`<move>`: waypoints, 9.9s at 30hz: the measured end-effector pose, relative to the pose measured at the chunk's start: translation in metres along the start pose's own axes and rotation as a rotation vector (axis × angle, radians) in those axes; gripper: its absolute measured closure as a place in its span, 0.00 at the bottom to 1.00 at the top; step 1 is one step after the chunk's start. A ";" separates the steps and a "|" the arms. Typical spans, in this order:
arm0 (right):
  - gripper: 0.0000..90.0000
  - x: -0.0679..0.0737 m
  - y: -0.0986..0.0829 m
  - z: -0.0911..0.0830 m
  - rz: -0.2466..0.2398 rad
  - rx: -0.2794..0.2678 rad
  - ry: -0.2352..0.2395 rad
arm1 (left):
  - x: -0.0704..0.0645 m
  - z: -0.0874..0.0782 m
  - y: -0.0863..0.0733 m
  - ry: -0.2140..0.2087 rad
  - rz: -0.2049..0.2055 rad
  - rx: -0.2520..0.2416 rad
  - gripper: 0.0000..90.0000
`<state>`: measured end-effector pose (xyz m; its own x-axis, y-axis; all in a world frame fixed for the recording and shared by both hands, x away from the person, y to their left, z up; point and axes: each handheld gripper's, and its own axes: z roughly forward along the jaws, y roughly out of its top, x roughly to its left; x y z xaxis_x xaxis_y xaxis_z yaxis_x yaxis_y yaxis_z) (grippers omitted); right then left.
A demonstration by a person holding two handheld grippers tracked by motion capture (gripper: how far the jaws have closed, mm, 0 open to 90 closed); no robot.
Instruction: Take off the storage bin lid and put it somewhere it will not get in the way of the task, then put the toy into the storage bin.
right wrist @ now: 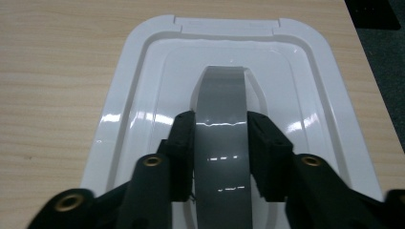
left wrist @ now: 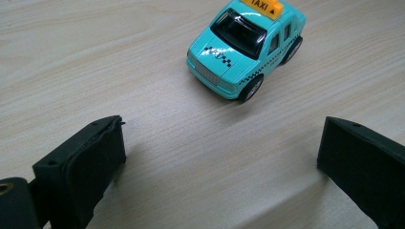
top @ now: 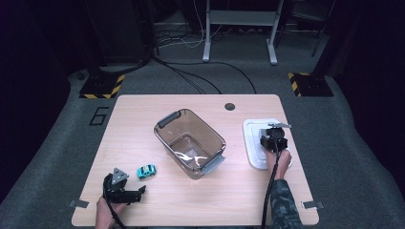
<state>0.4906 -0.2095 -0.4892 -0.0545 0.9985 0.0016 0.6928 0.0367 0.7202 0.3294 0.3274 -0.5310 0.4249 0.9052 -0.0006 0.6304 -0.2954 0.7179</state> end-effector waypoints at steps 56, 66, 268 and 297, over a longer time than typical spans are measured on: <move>0.00 0.108 -0.115 -0.069 -0.322 0.023 0.326 | 0.000 0.001 0.001 0.012 -0.007 0.002 0.01; 0.00 0.107 -0.120 -0.066 -0.318 0.009 0.325 | -0.009 0.003 0.004 0.080 -0.083 0.011 0.00; 0.02 0.105 -0.121 -0.067 -0.294 0.002 0.302 | 0.013 -0.041 0.120 -0.164 0.041 -0.154 0.58; 0.02 0.105 -0.121 -0.067 -0.293 0.002 0.302 | 0.017 -0.072 0.176 -0.165 0.130 -0.165 0.58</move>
<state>0.3533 -0.1114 -0.5296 -0.4579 0.8890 0.0002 0.6181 0.3182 0.7189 0.4007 0.3125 -0.3541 0.6041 0.7969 -0.0053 0.4550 -0.3395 0.8232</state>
